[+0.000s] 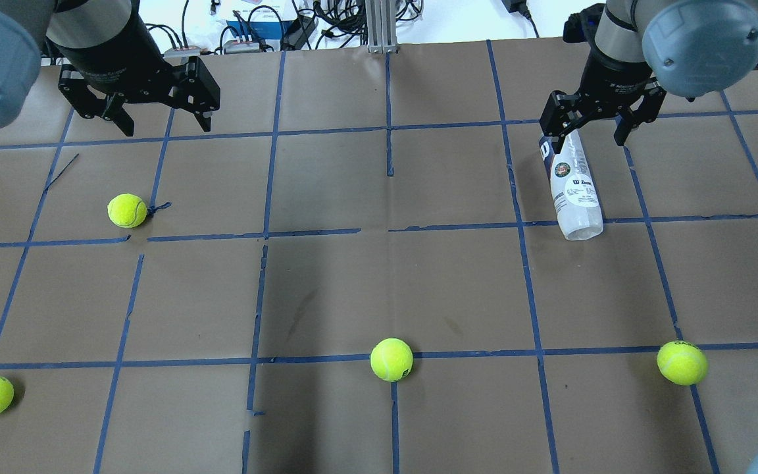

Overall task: Lift up tennis ball bucket
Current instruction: 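Lower the right gripper onto the white Wilson can and close it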

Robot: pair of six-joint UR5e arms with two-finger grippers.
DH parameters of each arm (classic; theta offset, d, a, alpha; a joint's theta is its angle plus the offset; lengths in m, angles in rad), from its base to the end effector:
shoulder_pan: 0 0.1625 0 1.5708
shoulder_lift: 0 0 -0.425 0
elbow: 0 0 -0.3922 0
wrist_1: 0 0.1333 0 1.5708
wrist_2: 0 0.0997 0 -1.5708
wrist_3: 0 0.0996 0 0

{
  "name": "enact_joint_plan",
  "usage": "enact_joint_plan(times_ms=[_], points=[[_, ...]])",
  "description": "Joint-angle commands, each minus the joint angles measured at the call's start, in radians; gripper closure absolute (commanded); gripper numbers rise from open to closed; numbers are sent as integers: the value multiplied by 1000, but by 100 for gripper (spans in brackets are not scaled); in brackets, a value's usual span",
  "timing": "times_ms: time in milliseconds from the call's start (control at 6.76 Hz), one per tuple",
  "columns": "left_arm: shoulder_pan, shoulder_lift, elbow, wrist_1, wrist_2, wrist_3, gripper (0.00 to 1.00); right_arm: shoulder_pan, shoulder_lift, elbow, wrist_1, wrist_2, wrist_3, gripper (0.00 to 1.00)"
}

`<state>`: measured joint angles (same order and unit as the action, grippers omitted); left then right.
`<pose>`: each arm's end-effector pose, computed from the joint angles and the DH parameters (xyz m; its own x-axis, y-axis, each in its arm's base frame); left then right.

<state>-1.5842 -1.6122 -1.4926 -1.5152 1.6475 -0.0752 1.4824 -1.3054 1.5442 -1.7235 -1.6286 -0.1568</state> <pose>-0.1326 -0.5162 0.5119 -0.9952 -0.0685 -0.0692 -0.0616 0.9933 -0.0977 0.0756 -0.5923 0.3722 -0.9964 -0.0728 0.0434 -0.0685 0.9932 0.0939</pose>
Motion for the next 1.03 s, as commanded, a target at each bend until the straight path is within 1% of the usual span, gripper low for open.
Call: enact_joint_plan(times_ms=[0, 148, 296, 443, 591, 887], points=[[0, 0, 0, 0, 0, 0, 0, -27, 57, 23, -85, -3, -9, 0], [1, 0, 0, 1, 0, 0, 0, -27, 122, 40, -163, -4, -3, 0], [0, 0, 0, 0, 0, 0, 0, -37, 155, 42, -204, -2, -9, 0], [1, 0, 0, 0, 0, 0, 0, -45, 170, 42, -212, -2, -10, 0], [1, 0, 0, 0, 0, 0, 0, -47, 196, 42, -266, -5, -19, 0], [3, 2, 0, 0, 0, 0, 0, -50, 225, 42, -280, -2, -17, 0]])
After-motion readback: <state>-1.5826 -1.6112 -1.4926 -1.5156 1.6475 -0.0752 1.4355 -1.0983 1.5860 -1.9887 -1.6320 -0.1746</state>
